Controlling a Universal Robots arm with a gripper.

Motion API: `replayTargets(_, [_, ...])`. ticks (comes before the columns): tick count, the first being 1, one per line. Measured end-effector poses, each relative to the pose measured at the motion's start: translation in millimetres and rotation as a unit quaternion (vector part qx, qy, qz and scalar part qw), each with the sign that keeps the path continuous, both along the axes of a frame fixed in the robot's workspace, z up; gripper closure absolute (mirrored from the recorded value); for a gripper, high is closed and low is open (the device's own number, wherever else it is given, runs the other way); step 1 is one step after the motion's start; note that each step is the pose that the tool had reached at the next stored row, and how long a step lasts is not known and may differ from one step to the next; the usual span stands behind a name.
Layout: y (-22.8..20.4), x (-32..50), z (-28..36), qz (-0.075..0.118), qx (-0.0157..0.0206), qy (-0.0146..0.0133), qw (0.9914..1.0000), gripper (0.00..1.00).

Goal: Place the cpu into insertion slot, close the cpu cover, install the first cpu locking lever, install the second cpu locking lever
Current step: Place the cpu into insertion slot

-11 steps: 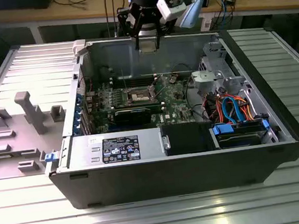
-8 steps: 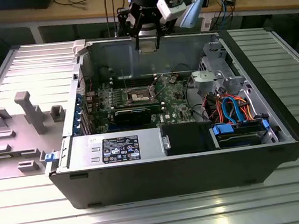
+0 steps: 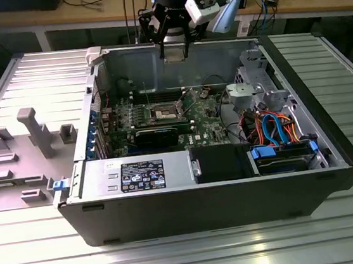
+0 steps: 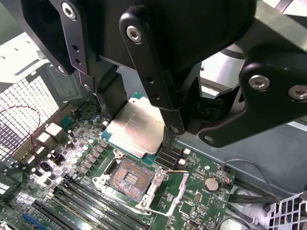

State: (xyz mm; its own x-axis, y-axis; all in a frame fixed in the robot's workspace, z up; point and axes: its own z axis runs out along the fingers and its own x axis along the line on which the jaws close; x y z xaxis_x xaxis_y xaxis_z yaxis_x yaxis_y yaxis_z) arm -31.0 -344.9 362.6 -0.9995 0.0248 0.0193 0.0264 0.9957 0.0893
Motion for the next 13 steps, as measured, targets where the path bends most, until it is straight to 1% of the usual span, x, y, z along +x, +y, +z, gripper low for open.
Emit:
replayTargets(3, [0.0,0.0,0.0,0.0,0.0,0.0,1.0,0.46])
replayTargets(4, [0.0,0.0,0.0,-0.004,0.0,0.0,0.99999,0.46])
replayTargets(5, [0.0,0.0,-0.2,-0.014,0.0,0.0,0.99991,0.46])
replayTargets(7, [0.0,0.0,-0.5,-0.027,-0.0001,0.0001,0.99963,0.46])
replayTargets(9, [0.0,0.0,-0.8,-0.041,0.0,0.0,0.99914,0.46])
replayTargets(11, [0.0,0.0,-1.1,-0.062,0.0,0.0,0.9981,0.46])
replayTargets(13, [0.0,0.0,-1.1,-0.069,0.0,0.0,0.99763,0.46])
